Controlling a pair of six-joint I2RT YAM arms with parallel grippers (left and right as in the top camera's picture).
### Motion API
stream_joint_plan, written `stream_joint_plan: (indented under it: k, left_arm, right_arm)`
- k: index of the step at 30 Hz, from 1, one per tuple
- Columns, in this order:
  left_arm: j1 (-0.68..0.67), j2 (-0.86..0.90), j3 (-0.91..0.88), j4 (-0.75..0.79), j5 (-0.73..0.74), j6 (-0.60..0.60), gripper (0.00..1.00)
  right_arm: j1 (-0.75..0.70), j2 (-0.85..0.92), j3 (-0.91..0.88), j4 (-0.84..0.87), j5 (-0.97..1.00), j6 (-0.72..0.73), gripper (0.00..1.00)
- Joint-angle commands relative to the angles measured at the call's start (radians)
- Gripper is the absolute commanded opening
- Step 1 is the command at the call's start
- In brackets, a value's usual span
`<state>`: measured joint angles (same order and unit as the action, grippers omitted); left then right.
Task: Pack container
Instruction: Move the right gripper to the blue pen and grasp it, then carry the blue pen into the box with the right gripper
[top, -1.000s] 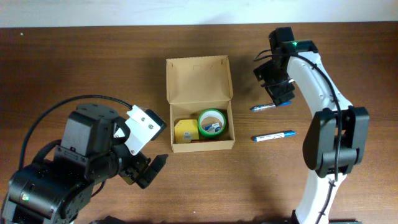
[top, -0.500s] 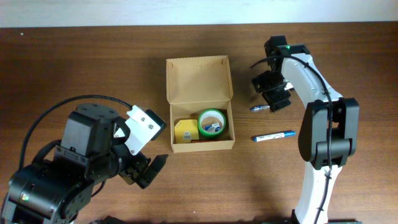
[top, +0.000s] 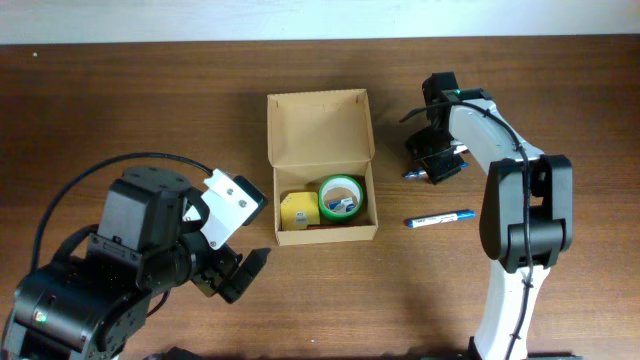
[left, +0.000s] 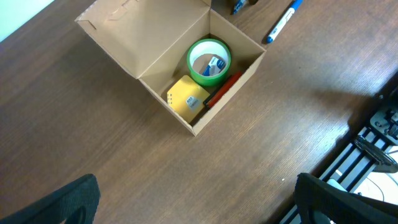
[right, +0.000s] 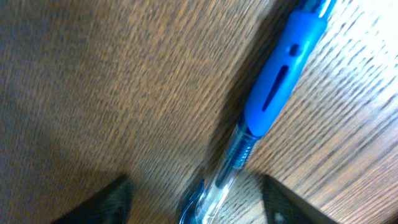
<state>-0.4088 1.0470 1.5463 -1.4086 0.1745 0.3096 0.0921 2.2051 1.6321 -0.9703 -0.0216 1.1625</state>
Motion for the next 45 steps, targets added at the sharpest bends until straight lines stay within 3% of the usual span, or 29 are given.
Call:
stream_joint_plan:
  k: [1, 12, 17, 25, 30, 40, 45]
  left_arm:
    - [0.006, -0.001, -0.002, 0.003, -0.007, -0.01, 1.0]
    - [0.006, -0.001, -0.002, 0.003, -0.007, -0.01, 1.0]
    - [0.006, -0.001, -0.002, 0.003, -0.007, -0.01, 0.99]
    - [0.006, -0.001, -0.002, 0.003, -0.007, -0.01, 1.0]
    - [0.006, -0.001, -0.002, 0.003, -0.007, -0.01, 1.0]
    - [0.006, -0.001, -0.002, 0.003, -0.007, -0.01, 1.0]
    - [0.006, -0.001, -0.002, 0.003, -0.007, -0.01, 0.99]
  right_arm:
    - [-0.008, 0.014, -0.015, 0.018, 0.034, -0.006, 0.61]
    - [-0.008, 0.014, -0.015, 0.029, 0.034, -0.006, 0.04]
    - [-0.009, 0.012, 0.06, -0.097, 0.002, -0.008, 0.04]
    - [-0.006, 0.011, 0.584, -0.506, 0.007, -0.352, 0.04]
    - [0.073, 0.002, 0.838, -0.617, 0.006, -0.678, 0.04]
    - [0.397, -0.004, 0.859, -0.703, 0.0, -1.327, 0.04]
    - [0.472, -0.003, 0.794, -0.703, -0.156, -1.788, 0.04]
